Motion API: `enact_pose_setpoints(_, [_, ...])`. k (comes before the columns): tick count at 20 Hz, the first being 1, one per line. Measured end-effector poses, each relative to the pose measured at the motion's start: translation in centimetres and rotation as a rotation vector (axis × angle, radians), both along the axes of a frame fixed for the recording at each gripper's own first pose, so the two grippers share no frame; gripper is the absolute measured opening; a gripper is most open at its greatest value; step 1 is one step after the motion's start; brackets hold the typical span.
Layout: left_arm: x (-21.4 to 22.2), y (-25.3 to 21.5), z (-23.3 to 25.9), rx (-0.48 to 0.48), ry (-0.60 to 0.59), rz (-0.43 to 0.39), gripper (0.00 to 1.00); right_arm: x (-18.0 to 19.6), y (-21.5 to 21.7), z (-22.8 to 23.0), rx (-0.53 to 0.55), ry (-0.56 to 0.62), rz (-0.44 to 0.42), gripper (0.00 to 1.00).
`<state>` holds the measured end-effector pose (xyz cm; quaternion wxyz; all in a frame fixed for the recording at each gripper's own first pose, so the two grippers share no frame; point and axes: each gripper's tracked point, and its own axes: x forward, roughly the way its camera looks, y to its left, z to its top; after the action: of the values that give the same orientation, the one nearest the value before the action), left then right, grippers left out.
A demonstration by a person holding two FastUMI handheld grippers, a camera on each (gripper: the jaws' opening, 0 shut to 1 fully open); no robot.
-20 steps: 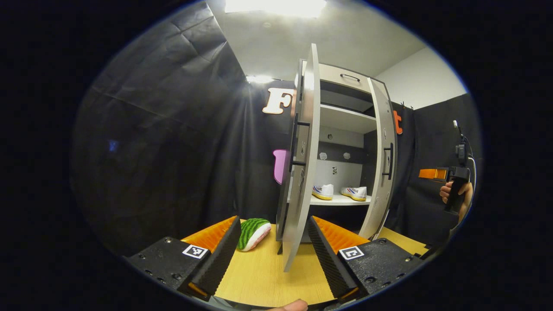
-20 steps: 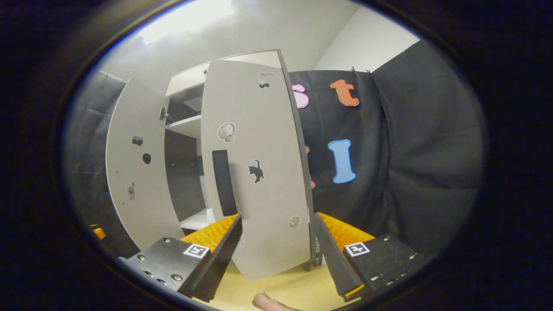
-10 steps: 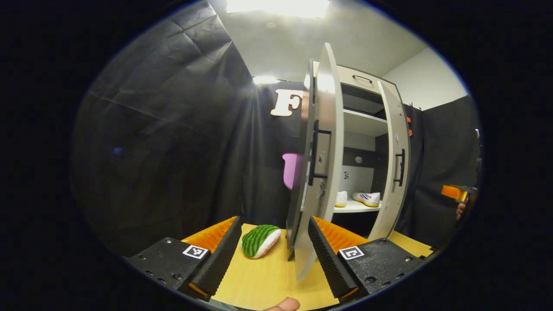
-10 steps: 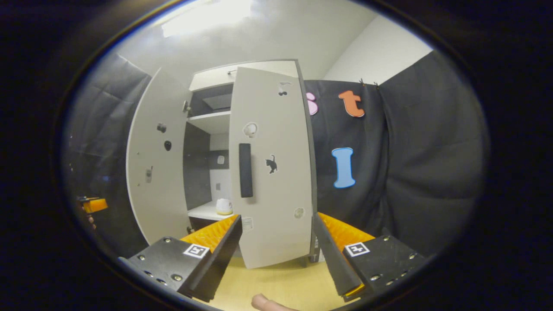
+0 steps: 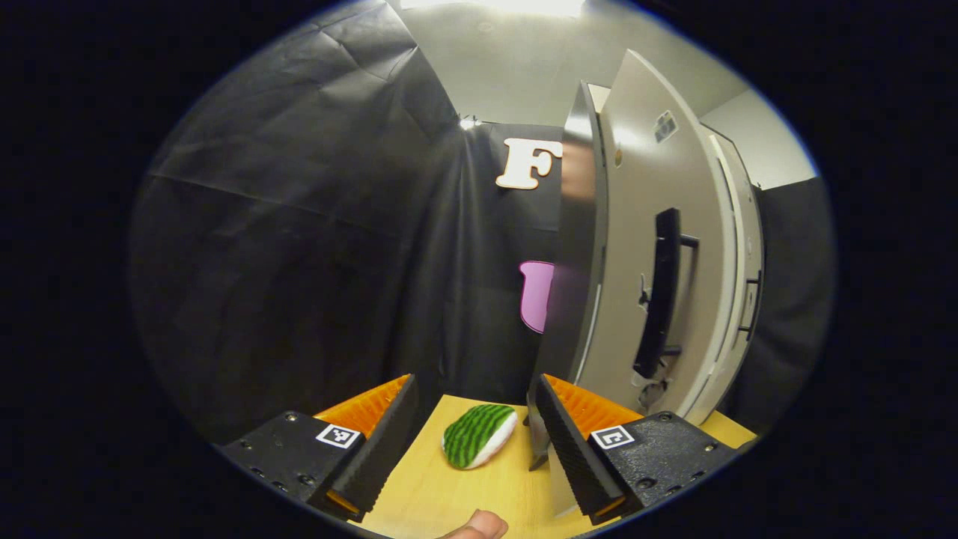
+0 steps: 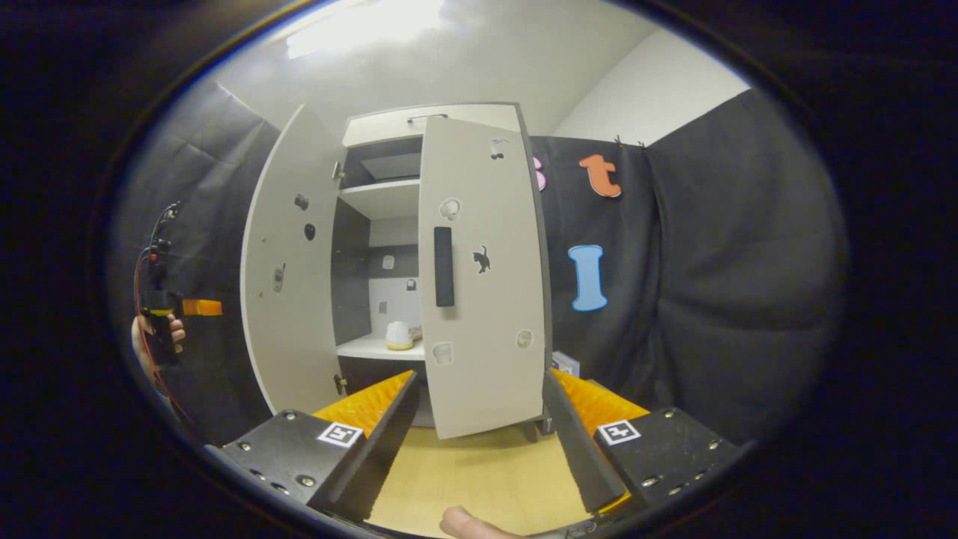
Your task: Grab one shoe with the right hand and put it into the shoe cabinet, grab the other shoe with the left hand and put it into the shoe cabinet; then close the right door with the right hand and the left door with the left hand.
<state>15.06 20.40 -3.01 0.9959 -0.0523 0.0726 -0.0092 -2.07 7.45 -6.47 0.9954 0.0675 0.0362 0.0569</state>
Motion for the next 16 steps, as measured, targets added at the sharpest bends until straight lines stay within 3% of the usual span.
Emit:
enact_pose_setpoints(8, [4.8, -2.9, 2.3, -0.004, 0.017, -0.120, 0.93, -2.2, -0.9, 1.8, -0.038, -0.077, -0.022, 0.98])
enact_pose_setpoints(11, [4.8, -5.1, 2.5, -0.020, 0.013, -0.167, 0.99, -2.9, -0.9, 2.0, -0.029, -0.088, -0.012, 0.98])
enact_pose_setpoints(13, [4.3, -7.3, 1.9, -0.053, 0.049, -0.212, 0.96, -3.2, -0.9, 1.8, -0.024, -0.087, -0.004, 0.98])
enact_pose_setpoints(16, [4.2, -7.2, 1.8, -0.028, 0.059, -0.182, 0.87, -3.3, -0.9, 1.2, -0.040, -0.080, 0.004, 0.98])
